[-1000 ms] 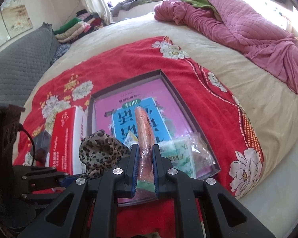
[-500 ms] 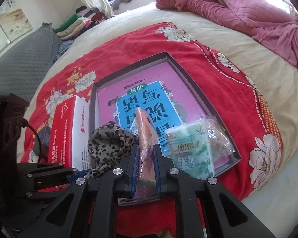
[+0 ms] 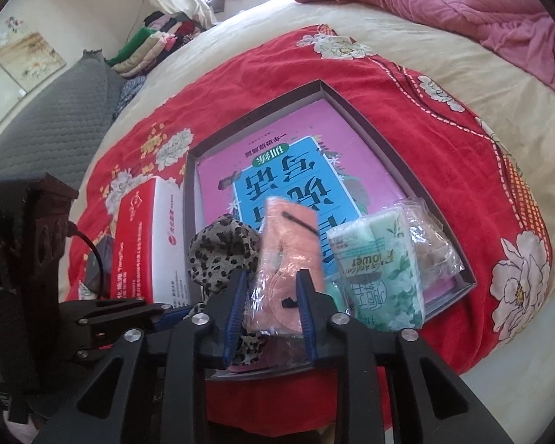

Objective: Organize soft objects
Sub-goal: 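Lower both items into the tray and open both tools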

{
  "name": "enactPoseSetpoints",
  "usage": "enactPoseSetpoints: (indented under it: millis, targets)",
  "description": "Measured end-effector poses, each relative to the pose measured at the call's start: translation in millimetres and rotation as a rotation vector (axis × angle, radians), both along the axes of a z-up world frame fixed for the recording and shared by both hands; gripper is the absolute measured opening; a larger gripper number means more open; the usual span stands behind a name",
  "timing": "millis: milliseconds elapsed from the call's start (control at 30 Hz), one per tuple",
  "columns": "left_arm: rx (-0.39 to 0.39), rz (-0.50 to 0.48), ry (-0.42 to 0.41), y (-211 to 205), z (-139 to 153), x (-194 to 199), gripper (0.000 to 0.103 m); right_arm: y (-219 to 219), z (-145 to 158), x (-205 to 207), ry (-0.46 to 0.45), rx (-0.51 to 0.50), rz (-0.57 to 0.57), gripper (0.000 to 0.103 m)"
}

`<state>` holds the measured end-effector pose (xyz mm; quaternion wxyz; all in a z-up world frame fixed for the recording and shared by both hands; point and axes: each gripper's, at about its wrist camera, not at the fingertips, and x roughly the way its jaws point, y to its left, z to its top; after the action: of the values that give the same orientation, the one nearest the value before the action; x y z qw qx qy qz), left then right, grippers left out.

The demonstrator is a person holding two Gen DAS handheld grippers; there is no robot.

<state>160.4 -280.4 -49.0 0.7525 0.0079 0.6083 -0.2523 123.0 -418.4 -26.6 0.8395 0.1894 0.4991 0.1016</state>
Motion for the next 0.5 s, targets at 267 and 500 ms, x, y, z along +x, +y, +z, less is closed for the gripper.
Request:
enactPoseSetpoints:
  millis: [267, 500]
  targets:
    - [0.017, -0.006, 0.003, -3.9, -1.5, 1.1, 0.014, -20.7, 16.4, -6.2, -0.034, 0.011, -0.057, 0.033]
    - [0.035, -0.012, -0.003, -9.1, -1.1, 0.9, 0.022, -27.4, 24.9, -12.1, -0.045, 0.011, -0.069, 0.033]
